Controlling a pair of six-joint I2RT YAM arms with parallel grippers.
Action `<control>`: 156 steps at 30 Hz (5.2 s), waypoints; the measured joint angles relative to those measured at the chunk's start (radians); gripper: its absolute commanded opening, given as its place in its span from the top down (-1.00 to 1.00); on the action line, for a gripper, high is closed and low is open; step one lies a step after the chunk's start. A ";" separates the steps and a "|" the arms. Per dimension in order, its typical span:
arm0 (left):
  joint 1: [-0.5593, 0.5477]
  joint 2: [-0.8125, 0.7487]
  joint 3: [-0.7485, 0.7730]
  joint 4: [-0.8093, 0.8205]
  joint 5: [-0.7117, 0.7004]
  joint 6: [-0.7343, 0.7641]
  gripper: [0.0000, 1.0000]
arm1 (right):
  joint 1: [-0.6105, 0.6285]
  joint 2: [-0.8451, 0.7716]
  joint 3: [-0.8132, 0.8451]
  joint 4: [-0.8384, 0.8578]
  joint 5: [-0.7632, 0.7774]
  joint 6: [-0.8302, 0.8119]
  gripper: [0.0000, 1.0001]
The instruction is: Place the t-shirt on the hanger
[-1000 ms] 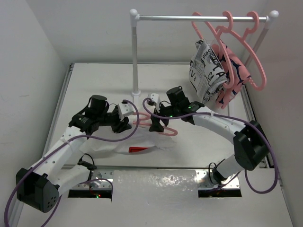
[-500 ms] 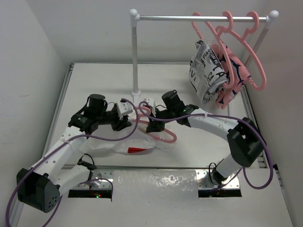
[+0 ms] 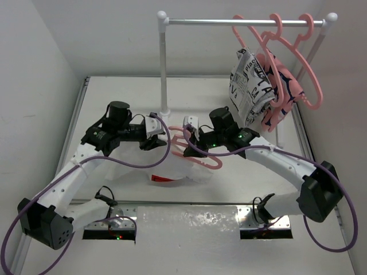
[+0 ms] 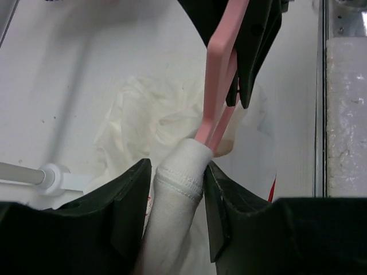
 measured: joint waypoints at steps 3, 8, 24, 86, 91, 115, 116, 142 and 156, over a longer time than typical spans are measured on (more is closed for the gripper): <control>-0.038 0.000 0.006 -0.029 -0.045 0.031 0.79 | -0.005 -0.007 0.006 -0.039 0.000 -0.022 1.00; -0.101 0.022 0.024 -0.090 -0.143 0.079 0.87 | -0.010 -0.005 0.040 -0.138 0.005 -0.061 1.00; -0.183 0.056 0.075 -0.099 -0.215 0.038 1.00 | -0.010 -0.008 0.115 -0.224 0.096 -0.136 1.00; -0.175 0.179 0.268 -0.366 -0.299 0.257 0.94 | -0.003 -0.005 0.083 -0.185 0.137 -0.166 1.00; -0.175 0.151 0.224 -0.326 -0.275 0.217 1.00 | -0.002 -0.005 0.082 -0.195 0.138 -0.171 1.00; -0.043 -0.039 -0.039 -0.016 -0.441 -0.342 1.00 | -0.084 -0.286 -0.211 0.341 0.811 0.660 -0.42; -0.040 -0.039 -0.041 -0.003 -0.441 -0.363 1.00 | -0.049 -0.251 -0.213 0.361 0.809 0.688 -0.43; -0.017 -0.053 -0.095 0.082 -0.429 -0.501 1.00 | 0.100 0.231 -0.295 0.660 0.700 0.977 -0.36; 0.078 -0.104 -0.083 -0.021 -0.180 -0.381 1.00 | -0.124 0.124 -0.499 0.787 0.711 1.141 1.00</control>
